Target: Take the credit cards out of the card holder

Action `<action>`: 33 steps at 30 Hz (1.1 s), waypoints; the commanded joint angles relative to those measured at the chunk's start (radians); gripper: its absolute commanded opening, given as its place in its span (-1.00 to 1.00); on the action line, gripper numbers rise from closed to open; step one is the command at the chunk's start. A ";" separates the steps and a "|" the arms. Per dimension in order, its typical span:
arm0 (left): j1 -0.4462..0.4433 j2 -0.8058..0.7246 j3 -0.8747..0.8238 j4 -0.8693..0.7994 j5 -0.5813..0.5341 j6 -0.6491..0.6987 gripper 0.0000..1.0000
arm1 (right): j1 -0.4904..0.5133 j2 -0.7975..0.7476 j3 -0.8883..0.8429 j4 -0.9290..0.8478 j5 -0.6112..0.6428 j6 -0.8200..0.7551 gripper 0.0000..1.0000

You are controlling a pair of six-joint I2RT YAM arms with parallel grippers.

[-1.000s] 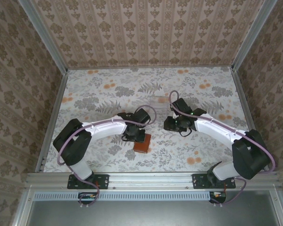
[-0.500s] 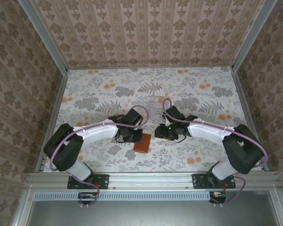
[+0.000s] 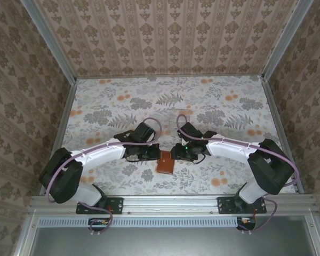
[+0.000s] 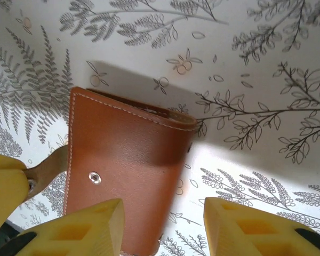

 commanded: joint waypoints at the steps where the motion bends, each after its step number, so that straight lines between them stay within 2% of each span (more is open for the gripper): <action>1: 0.019 -0.034 -0.031 -0.009 0.017 -0.001 -0.86 | 0.018 0.005 0.048 -0.123 0.100 -0.027 -0.09; 7: 0.072 -0.053 -0.108 0.017 0.042 0.021 -0.87 | 0.062 0.038 0.131 -0.226 0.169 -0.034 0.09; 14: 0.131 -0.084 -0.226 0.105 0.092 0.023 -0.87 | 0.127 0.126 0.246 -0.308 0.215 -0.031 0.43; 18: 0.160 -0.087 -0.290 0.168 0.131 0.020 -0.87 | 0.160 0.201 0.327 -0.352 0.219 -0.034 0.72; 21: 0.174 -0.088 -0.328 0.207 0.149 0.018 -0.87 | 0.183 0.255 0.391 -0.395 0.237 -0.043 0.84; 25: 0.188 -0.089 -0.367 0.256 0.167 0.010 -0.87 | 0.208 0.324 0.468 -0.443 0.257 -0.054 0.93; 33: 0.222 -0.116 -0.426 0.303 0.192 0.010 -0.87 | 0.234 0.420 0.553 -0.503 0.277 -0.036 0.94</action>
